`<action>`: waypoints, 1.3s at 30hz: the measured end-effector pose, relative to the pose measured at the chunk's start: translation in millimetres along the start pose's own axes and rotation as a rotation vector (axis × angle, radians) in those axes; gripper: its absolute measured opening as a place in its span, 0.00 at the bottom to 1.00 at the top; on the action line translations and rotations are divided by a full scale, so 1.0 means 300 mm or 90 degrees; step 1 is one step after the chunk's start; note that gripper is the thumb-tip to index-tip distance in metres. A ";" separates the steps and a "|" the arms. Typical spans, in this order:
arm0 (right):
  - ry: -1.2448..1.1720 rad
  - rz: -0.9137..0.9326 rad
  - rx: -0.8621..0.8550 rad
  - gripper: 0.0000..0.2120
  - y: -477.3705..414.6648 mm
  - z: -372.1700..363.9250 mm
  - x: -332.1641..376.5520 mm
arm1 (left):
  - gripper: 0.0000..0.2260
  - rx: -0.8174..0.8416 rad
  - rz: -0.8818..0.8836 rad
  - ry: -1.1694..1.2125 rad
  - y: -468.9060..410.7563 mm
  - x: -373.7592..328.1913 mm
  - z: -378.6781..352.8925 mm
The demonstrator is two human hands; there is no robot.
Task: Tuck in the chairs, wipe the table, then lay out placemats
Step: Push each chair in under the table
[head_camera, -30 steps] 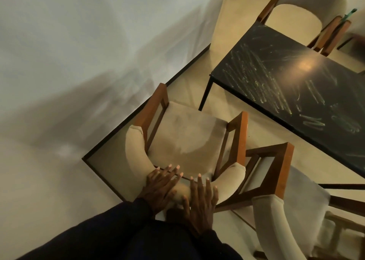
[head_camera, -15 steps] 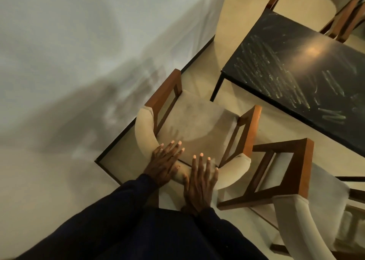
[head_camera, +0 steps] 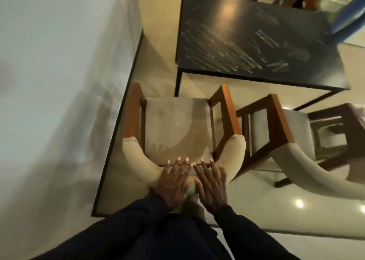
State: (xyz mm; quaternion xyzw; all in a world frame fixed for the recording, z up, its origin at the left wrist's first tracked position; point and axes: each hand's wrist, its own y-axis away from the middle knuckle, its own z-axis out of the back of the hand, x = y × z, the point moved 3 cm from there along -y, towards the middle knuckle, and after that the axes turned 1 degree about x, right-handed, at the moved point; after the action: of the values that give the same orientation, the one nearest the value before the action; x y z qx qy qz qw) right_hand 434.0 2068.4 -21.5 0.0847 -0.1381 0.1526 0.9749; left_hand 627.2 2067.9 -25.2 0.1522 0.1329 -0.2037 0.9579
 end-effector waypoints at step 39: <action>-0.023 -0.269 -0.176 0.27 -0.062 -0.031 0.227 | 0.26 -0.032 -0.121 0.058 -0.051 0.382 0.087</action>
State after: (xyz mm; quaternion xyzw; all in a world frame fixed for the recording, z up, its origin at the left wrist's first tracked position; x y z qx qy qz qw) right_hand 504.6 2071.4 -12.6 -0.0201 -0.1541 -0.0762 0.9849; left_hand 726.7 2005.6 -41.3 0.1241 0.1951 -0.2834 0.9307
